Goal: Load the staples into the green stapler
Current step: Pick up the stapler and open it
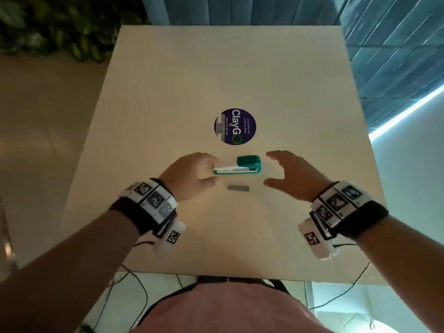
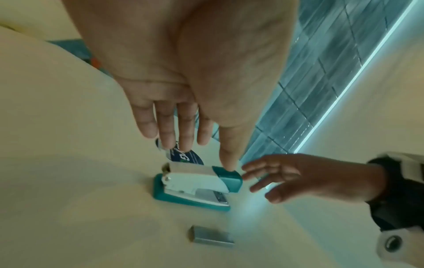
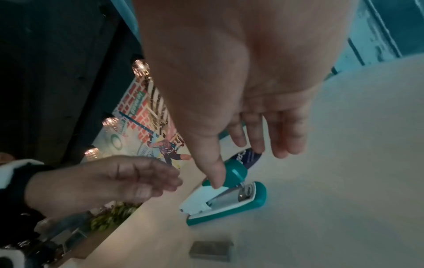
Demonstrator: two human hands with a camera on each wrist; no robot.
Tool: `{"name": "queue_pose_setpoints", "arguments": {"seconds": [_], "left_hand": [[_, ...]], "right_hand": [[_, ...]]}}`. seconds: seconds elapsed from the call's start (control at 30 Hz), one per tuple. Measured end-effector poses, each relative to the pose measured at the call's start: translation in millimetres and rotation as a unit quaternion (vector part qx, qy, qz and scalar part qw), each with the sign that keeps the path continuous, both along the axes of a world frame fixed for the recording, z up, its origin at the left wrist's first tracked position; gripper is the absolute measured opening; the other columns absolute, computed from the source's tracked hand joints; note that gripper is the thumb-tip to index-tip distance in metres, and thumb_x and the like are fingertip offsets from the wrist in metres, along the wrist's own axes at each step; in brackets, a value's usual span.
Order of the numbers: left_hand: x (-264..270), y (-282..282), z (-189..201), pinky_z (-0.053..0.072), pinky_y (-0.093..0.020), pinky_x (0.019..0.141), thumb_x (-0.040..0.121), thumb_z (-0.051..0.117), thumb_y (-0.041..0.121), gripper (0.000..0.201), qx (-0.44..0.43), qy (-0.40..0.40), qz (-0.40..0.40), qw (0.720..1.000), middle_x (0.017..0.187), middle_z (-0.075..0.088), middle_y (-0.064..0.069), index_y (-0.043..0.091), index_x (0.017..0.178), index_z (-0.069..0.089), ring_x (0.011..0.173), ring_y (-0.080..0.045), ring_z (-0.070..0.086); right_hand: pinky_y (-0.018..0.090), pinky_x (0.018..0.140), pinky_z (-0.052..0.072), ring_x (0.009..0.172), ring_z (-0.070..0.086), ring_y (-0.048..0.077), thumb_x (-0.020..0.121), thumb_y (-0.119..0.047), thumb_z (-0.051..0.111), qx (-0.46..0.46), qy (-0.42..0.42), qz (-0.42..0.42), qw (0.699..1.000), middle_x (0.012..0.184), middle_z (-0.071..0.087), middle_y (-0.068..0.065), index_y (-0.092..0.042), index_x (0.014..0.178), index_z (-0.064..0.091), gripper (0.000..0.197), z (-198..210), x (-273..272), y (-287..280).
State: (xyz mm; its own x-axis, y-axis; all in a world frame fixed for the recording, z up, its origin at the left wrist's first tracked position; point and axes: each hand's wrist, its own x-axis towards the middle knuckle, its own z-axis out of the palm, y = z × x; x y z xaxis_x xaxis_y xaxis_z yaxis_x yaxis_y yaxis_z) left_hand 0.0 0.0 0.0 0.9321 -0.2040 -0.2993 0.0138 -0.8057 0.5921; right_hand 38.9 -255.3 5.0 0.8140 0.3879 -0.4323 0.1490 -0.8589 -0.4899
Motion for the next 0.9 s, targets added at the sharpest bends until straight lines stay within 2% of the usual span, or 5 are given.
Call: {"name": "queue_pose_setpoints", "arguments": {"seconds": [0.17, 0.27, 0.43, 0.73, 0.9], "left_hand": [[41.4, -45.0, -24.9, 0.041, -0.037, 0.103, 0.075, 0.071, 0.028, 0.060, -0.039, -0.004, -0.026, 0.999, 0.132, 0.054, -0.008, 0.015, 0.128, 0.046, 0.121, -0.023, 0.051], [48.1, -61.4, -42.8, 0.042, -0.029, 0.089, 0.070, 0.075, 0.020, 0.058, -0.064, -0.001, -0.024, 0.998, 0.122, 0.059, -0.009, 0.015, 0.122, 0.050, 0.110, -0.023, 0.055], [48.6, -68.4, -56.7, 0.037, -0.030, 0.075, 0.067, 0.068, 0.014, 0.037, -0.061, -0.022, -0.004, 0.998, 0.099, 0.064, -0.012, 0.012, 0.103, 0.059, 0.091, -0.028, 0.057], [51.5, -61.7, -55.1, 0.046, -0.033, 0.078, 0.061, 0.072, 0.009, 0.034, -0.108, -0.044, 0.023, 0.993, 0.095, 0.067, -0.008, 0.013, 0.094, 0.063, 0.090, -0.024, 0.058], [54.4, -50.1, -49.6, 0.041, -0.009, 0.067, 0.064, 0.074, 0.008, 0.028, -0.174, -0.073, 0.100, 0.977, 0.084, 0.064, -0.002, 0.012, 0.090, 0.062, 0.077, -0.015, 0.057]], "right_hand": [[0.042, 0.104, 0.042, 0.118, 0.050, 0.025, 0.069, -0.020, 0.080, 0.070, 0.024, -0.054, 0.996, 0.136, 0.048, 0.008, -0.015, 0.132, 0.040, 0.076, -23.3, 25.7, 27.4], [0.035, 0.097, 0.039, 0.111, 0.052, 0.026, 0.067, -0.019, 0.080, 0.051, -0.017, -0.020, 0.998, 0.123, 0.059, 0.011, -0.014, 0.122, 0.051, 0.062, -31.9, 27.9, 34.8], [0.044, 0.089, 0.046, 0.097, 0.056, 0.033, 0.071, -0.012, 0.072, 0.036, -0.045, -0.025, 0.998, 0.101, 0.065, 0.018, -0.009, 0.101, 0.064, 0.031, -41.4, 28.7, 39.0], [0.043, 0.088, 0.047, 0.096, 0.055, 0.029, 0.074, -0.020, 0.073, 0.046, -0.028, -0.027, 0.998, 0.102, 0.061, 0.015, -0.012, 0.105, 0.063, 0.033, -49.9, 29.7, 33.8], [0.039, 0.091, 0.047, 0.097, 0.054, 0.025, 0.075, -0.018, 0.073, 0.061, -0.028, -0.051, 0.996, 0.106, 0.060, 0.011, -0.015, 0.108, 0.063, 0.034, -54.1, 25.9, 34.2]]}}
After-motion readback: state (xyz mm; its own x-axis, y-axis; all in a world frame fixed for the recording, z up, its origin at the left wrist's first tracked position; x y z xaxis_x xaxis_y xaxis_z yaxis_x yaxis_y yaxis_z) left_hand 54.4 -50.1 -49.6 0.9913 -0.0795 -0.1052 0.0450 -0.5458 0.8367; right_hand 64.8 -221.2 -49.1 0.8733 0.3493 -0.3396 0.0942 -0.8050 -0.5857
